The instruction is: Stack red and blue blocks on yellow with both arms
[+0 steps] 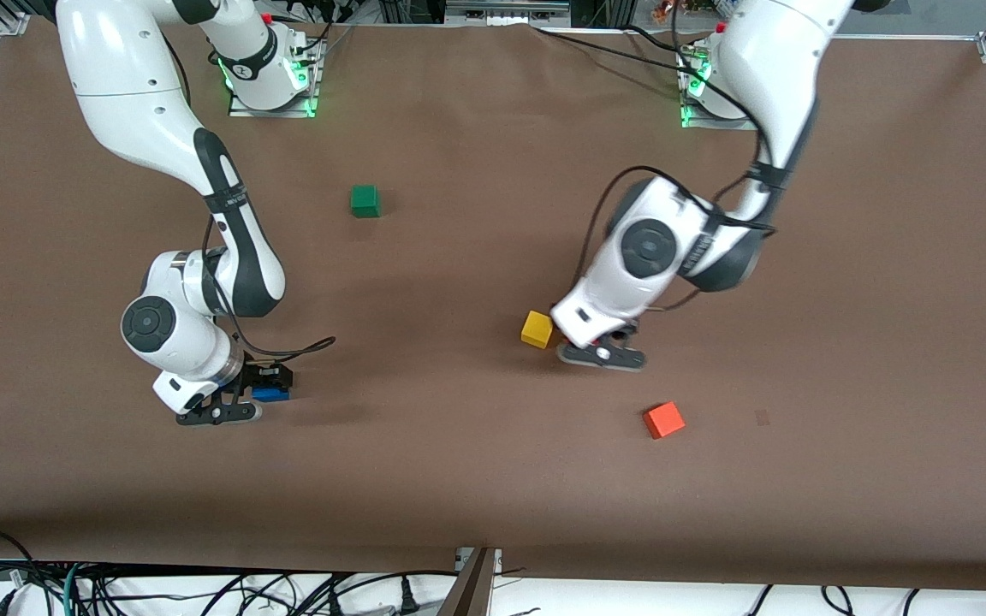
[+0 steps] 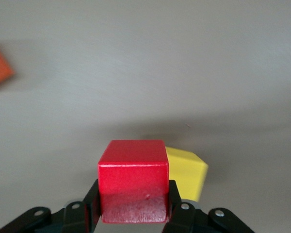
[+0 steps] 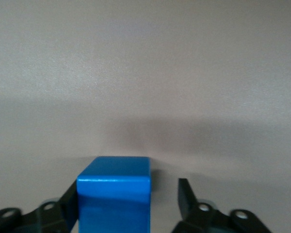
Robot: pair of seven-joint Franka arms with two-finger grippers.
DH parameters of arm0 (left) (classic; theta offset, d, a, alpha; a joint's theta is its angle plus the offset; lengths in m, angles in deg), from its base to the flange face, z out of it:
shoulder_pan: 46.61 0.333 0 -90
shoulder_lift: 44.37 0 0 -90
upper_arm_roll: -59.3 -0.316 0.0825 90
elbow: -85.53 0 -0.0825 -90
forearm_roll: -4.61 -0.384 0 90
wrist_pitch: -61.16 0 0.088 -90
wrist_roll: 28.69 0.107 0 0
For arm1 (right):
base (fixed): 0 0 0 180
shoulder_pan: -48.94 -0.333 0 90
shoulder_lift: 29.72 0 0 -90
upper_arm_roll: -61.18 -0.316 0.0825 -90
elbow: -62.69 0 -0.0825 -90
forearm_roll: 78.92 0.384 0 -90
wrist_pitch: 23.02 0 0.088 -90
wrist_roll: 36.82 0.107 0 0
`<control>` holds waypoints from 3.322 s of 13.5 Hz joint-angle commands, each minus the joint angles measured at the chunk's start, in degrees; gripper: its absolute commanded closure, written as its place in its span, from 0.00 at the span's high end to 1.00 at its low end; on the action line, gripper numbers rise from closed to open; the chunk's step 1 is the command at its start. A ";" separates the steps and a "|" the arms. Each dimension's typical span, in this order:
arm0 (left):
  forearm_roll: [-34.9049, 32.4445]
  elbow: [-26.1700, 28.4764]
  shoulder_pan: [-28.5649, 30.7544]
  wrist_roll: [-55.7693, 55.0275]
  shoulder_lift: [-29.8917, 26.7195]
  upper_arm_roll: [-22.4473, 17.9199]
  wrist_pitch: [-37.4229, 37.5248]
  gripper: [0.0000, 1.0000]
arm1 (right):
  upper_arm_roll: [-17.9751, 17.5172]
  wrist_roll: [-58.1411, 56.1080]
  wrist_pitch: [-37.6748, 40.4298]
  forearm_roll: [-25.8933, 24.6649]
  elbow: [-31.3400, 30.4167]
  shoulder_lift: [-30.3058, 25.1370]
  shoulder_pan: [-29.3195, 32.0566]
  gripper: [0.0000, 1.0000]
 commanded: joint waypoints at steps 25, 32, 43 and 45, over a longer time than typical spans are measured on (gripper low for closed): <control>-7.13 -24.06 0.98 -0.59 2.02 -1.11 26.16 1.00 | -5.15 9.85 34.24 1.43 25.15 -1.10 -1.80 0.33; -7.30 -26.01 16.73 -0.41 -8.79 -1.02 30.04 1.00 | -13.43 36.22 28.02 0.64 28.68 -0.22 -10.47 0.33; -4.75 -26.01 28.60 14.34 -11.61 -1.02 41.83 1.00 | -12.38 50.93 15.09 -8.77 34.30 7.59 -26.58 0.33; -3.09 -25.13 31.66 21.34 -12.58 -1.11 41.92 1.00 | -10.89 50.93 13.85 -9.64 34.39 8.56 -28.16 0.35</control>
